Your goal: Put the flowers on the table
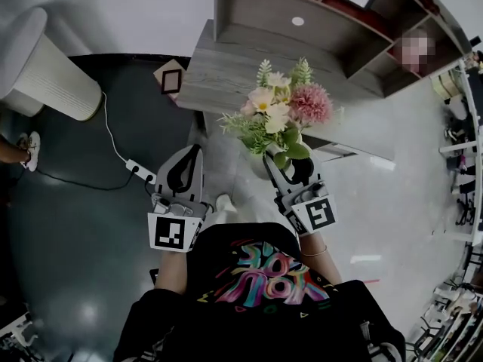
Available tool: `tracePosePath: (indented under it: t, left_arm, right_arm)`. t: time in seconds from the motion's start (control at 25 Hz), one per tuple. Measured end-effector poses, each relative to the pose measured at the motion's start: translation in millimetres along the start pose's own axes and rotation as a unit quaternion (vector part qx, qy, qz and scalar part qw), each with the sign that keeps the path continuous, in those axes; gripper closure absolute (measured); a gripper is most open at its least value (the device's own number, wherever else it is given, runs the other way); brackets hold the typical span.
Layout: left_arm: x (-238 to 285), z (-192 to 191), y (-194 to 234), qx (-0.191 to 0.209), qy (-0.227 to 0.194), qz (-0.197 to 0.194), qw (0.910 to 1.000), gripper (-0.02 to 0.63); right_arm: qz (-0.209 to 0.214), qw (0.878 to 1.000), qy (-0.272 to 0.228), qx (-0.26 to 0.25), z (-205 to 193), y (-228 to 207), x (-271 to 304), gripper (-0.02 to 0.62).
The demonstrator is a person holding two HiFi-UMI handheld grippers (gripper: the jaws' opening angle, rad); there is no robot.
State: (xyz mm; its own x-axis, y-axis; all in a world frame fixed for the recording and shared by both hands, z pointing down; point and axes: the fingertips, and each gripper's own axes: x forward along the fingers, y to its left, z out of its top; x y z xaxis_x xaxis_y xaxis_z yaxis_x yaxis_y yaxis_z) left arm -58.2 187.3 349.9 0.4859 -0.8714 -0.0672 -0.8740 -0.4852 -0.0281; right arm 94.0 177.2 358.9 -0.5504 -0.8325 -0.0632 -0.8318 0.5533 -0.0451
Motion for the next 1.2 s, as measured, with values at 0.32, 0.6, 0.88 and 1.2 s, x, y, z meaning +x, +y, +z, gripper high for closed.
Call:
tracePosePath:
  t: [0.32, 0.6, 0.88, 1.2]
  left_arm:
    - [0, -1, -10, -0.033, -0.008, 0.015, 0.9993, 0.580]
    - [62, -12, 59, -0.029, -0.002, 0.023, 0.9993, 0.580]
    - [163, -9, 122, -0.031, -0.006, 0.035, 0.9989, 0.580]
    - [242, -11, 153, 0.008, 0.009, 0.039, 0.9992, 0.580]
  right_arm:
    - [0.010, 1.000, 0.010, -0.008, 0, -3, -4, 0.325]
    - [0.024, 0.999, 0.035, -0.008, -28, -29, 87, 0.325]
    - [0.048, 0.998, 0.030, -0.006, -29, -77, 193, 0.325]
    - [0.073, 0.996, 0.042, 0.000, -26, -132, 262, 0.325]
